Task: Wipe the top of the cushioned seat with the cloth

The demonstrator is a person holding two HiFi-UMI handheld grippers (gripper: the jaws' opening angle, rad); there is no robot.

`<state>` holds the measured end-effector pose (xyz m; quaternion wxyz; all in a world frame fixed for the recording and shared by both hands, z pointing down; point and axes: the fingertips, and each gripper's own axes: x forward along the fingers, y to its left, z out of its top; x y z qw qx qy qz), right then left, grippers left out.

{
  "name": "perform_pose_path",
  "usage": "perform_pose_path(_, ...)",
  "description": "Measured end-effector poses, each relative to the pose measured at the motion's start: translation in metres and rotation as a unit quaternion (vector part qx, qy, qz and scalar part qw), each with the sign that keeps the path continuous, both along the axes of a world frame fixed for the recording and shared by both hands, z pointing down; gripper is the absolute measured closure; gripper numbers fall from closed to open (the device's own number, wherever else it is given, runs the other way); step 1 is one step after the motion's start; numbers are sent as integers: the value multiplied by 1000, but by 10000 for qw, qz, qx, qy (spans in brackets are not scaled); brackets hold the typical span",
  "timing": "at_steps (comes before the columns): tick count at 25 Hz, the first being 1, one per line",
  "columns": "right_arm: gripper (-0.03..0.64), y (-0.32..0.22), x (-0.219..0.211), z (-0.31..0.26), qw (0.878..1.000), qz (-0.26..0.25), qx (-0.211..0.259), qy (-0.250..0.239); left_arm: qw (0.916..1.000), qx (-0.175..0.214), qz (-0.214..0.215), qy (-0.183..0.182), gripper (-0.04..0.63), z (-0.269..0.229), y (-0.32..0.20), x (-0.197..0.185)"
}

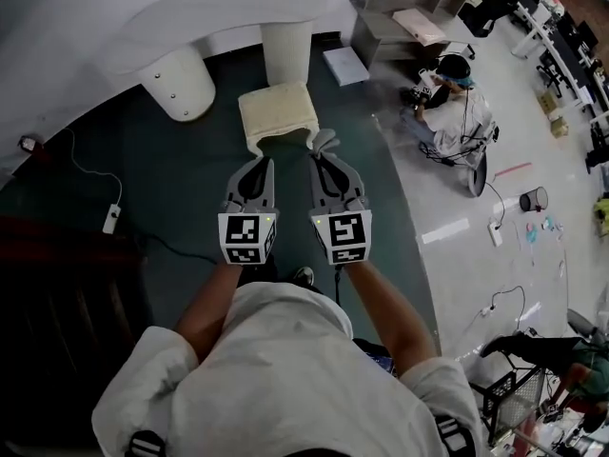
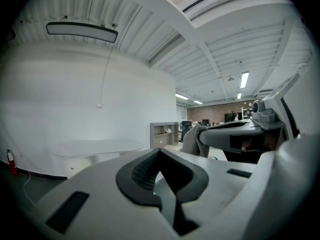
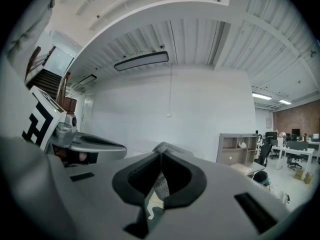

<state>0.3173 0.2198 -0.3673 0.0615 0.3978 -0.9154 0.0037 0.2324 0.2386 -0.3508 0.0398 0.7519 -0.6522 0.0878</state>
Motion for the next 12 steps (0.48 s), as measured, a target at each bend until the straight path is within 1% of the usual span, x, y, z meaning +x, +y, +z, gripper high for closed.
perform_pose_path(7, 591, -5, 3, -3, 9999, 54, -36, -92, 9998, -40, 181, -43, 581, -3, -14, 12)
perform_pose_path(12, 591, -20, -3, -9, 9999, 138, -6, 18, 9996, 40, 273, -76, 581, -9, -33, 7)
